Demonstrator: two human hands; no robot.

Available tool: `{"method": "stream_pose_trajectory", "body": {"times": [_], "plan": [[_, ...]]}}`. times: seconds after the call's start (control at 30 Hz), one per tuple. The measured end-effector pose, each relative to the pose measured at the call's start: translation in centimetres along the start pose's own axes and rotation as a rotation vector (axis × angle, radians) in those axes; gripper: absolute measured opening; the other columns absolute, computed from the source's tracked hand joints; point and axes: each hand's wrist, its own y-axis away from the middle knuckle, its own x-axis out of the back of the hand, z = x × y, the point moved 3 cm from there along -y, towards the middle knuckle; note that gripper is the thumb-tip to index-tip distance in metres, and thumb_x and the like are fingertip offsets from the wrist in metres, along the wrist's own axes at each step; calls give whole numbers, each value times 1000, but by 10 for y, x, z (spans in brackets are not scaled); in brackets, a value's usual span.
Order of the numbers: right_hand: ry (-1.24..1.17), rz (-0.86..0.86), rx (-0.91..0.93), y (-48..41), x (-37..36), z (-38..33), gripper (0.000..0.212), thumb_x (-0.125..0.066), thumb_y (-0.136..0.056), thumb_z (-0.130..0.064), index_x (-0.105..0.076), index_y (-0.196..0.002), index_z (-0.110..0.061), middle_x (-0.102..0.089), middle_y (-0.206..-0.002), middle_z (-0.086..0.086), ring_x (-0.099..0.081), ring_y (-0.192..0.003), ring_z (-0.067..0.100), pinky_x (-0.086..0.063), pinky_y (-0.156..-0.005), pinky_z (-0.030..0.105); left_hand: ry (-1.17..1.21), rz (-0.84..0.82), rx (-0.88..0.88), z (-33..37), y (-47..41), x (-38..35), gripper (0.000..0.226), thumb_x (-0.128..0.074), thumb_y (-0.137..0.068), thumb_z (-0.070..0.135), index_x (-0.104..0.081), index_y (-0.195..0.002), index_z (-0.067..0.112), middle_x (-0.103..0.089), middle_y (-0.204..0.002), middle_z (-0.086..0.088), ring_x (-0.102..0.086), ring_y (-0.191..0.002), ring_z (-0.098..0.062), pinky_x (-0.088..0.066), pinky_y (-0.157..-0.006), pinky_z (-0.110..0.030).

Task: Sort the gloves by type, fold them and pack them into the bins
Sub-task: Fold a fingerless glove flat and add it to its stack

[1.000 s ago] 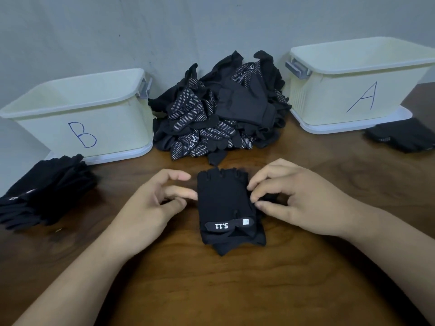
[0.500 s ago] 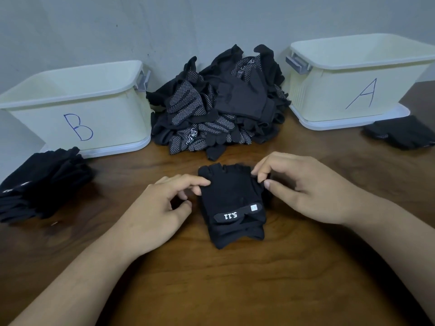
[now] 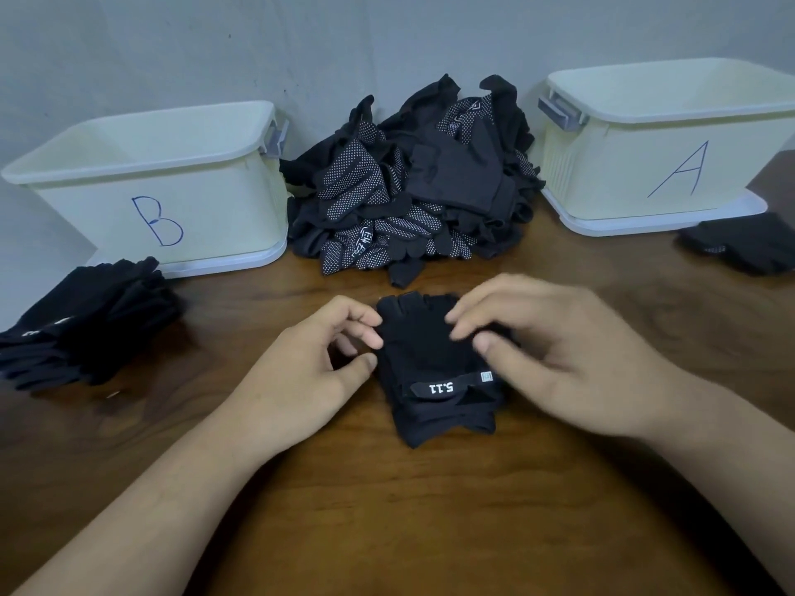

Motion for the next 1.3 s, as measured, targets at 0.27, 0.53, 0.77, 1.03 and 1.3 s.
{"method": "stream_pose_trajectory", "body": {"times": [0.27, 0.53, 0.77, 1.03, 1.3], "plan": [[223, -460, -137, 3, -45, -13, 68, -29, -103, -70, -34, -164, -41, -23, -170, -29, -14, -155, -10, -17, -125, 13, 16, 71, 71, 0, -5, -5, 33, -72, -99, 23, -56, -121, 41, -74, -107, 24, -64, -100, -4, -44, -87, -24], [3, -283, -172, 3, -45, -11, 48, -33, -111, -53, -56, -151, -42, -51, -154, -29, -37, -144, -17, -29, -120, 12, 73, 116, 188, 0, -12, -5, 14, -64, -103, 32, -62, -116, 37, -76, -97, 27, -67, -99, 3, -47, -91, -26], [37, -427, -170, 5, -49, -11, 51, -31, -107, -60, -49, -154, -48, -37, -161, -34, -16, -147, -26, -12, -121, 5, 116, 172, 174, 5, -15, -10, 19, -70, -100, 35, -57, -114, 35, -77, -87, 17, -69, -91, -3, -45, -81, -25], [-496, -251, -306, 4, -46, -1, 40, -37, -115, -33, -66, -143, -35, -59, -151, -22, -46, -146, -2, -29, -127, 37, 46, 196, 160, 1, -17, -13, 19, -68, -101, 28, -53, -110, 33, -72, -91, 14, -64, -84, -3, -42, -73, -17], [-603, -267, -347, 4, -46, 9, 55, -42, -102, 18, -65, -133, -21, -69, -140, -10, -56, -140, 5, -38, -123, 38, -93, -43, -382, 38, 11, -3, 14, -59, -108, 29, -72, -106, 31, -68, -104, 14, -62, -109, -19, -44, -95, -27]]}}
